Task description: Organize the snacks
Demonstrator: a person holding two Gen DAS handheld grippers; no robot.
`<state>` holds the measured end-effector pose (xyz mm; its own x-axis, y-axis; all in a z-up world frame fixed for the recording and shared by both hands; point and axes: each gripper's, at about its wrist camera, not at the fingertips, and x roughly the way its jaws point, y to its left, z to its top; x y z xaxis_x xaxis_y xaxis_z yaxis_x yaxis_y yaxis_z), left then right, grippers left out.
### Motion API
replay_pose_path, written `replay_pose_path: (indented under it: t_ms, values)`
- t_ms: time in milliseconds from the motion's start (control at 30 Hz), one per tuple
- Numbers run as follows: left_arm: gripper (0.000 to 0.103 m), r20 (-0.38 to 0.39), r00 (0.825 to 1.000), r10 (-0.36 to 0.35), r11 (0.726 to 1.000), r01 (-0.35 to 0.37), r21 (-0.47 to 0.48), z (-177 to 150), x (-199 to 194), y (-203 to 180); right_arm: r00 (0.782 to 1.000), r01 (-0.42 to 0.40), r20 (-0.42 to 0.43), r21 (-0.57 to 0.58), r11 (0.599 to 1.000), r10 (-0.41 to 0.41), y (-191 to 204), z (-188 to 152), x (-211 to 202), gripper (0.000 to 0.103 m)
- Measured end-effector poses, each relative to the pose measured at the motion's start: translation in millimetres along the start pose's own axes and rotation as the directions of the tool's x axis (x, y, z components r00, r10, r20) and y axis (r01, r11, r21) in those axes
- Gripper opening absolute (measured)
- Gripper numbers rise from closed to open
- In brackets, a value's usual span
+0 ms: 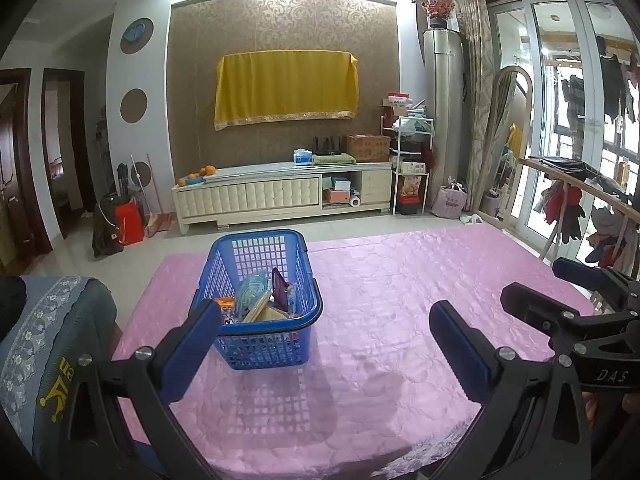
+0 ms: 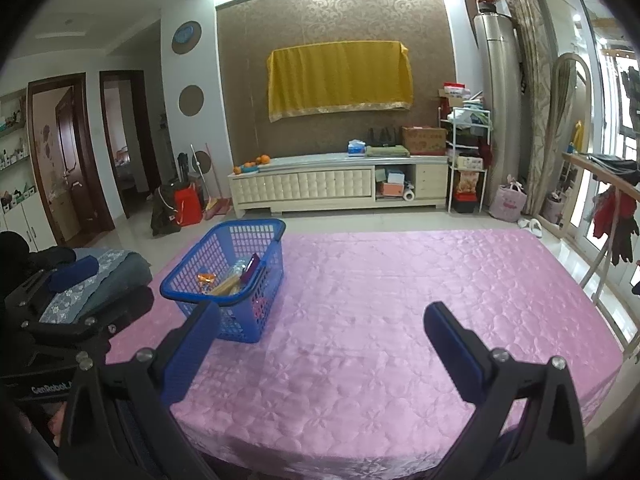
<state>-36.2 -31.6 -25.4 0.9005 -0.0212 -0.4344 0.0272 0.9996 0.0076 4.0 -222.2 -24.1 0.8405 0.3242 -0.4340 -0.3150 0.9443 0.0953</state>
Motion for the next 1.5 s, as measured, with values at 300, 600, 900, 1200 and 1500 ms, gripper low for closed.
replay_pose_path:
  t_ms: [300, 600, 900, 1200, 1500]
  values:
    - [0.103, -0.002, 1.0, 0.007, 1.0, -0.007, -0.007, -3, -5, 2, 1.0, -0.013, 0.001, -0.002, 1.0, 0.013, 5, 0, -4, 0.103]
    - [0.103, 0.005, 1.0, 0.004, 1.0, -0.004, -0.016, -3, -10, 2, 1.0, -0.011, 0.006, -0.009, 1.0, 0.011, 9, 1, -8, 0.103]
    - [0.103, 0.002, 1.0, 0.001, 1.0, -0.001, -0.017, -2, -13, 1, 1.0, -0.008, 0.006, -0.008, 1.0, 0.008, 9, 1, -9, 0.103]
    - [0.103, 0.006, 1.0, 0.001, 1.0, -0.001, -0.013, -3, -14, 0, 1.0, -0.004, 0.008, -0.008, 1.0, 0.004, 9, 1, -12, 0.103]
    - [0.103, -0.002, 1.0, 0.003, 1.0, -0.003, -0.012, -3, -16, 0, 1.0, -0.015, -0.002, 0.002, 1.0, 0.015, 12, -2, -15, 0.103]
